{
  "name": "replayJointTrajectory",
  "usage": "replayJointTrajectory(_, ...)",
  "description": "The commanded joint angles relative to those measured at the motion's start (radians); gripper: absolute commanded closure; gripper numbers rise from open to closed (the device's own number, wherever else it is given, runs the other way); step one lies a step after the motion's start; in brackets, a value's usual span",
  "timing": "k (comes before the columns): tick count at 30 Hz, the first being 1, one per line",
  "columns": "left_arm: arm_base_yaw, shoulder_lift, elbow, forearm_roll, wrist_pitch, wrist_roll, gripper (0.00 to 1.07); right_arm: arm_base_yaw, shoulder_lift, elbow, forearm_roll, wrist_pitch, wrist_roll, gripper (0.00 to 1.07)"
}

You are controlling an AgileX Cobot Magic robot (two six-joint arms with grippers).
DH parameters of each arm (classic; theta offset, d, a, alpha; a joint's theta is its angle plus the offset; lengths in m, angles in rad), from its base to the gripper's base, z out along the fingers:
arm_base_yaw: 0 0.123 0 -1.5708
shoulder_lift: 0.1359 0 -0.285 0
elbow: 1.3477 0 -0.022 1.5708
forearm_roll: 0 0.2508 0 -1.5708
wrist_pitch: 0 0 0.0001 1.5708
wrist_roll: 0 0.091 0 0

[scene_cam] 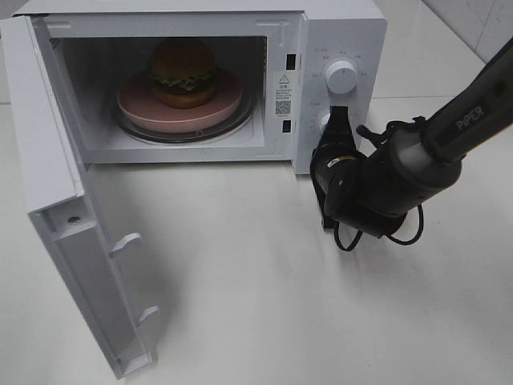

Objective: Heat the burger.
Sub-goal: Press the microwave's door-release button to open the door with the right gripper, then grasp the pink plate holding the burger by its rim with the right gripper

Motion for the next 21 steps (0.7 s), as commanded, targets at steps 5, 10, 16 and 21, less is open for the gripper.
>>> replayJointTrajectory(5,0.004,-0.017,0.000,-0.006,0.000,0.001,0.09,-0.021,-0.068,0.039,-0.077,0.049,-0.076,1.07)
replayJointTrajectory(10,0.004,-0.017,0.000,-0.006,0.000,0.001,0.09,-0.021,-0.087,0.077,-0.108,0.136,-0.088,1.07)
replayJointTrajectory(16,0.004,-0.017,0.000,-0.006,0.000,0.001,0.09,-0.013,-0.153,0.142,-0.127,0.173,-0.148,1.07)
replayJointTrajectory(21,0.004,-0.017,0.000,-0.006,0.000,0.001,0.09,-0.013,-0.236,0.187,-0.152,0.242,-0.281,1.07)
